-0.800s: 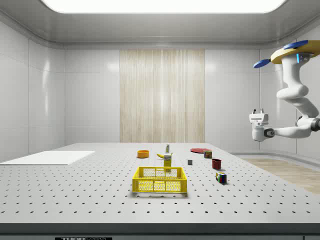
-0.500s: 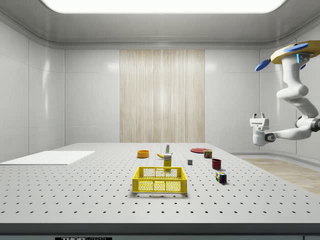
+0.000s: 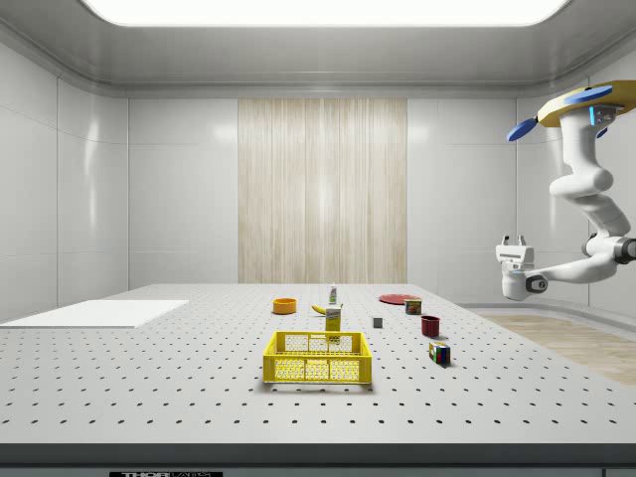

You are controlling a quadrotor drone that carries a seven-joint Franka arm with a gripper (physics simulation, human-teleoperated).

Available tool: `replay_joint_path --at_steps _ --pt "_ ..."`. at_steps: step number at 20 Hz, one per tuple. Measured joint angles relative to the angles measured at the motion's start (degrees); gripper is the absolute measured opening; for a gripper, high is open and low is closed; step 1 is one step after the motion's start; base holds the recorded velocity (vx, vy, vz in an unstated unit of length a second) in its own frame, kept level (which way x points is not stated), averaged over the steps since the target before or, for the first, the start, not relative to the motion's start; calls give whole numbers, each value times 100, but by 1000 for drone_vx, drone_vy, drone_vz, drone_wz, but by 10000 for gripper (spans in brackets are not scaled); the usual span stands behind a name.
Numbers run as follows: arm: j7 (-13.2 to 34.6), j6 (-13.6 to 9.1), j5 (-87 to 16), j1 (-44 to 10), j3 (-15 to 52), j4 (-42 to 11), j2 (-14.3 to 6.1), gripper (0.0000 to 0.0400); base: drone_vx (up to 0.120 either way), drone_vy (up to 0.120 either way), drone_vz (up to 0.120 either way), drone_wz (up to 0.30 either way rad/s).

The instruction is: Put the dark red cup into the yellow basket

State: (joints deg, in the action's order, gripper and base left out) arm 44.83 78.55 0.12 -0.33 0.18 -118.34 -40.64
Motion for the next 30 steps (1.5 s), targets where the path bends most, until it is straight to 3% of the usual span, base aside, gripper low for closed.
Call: replay_joint_path --at_steps 30 --pt "-4 28 -27 -26 34 88 -16 400 0 -5 0 0"
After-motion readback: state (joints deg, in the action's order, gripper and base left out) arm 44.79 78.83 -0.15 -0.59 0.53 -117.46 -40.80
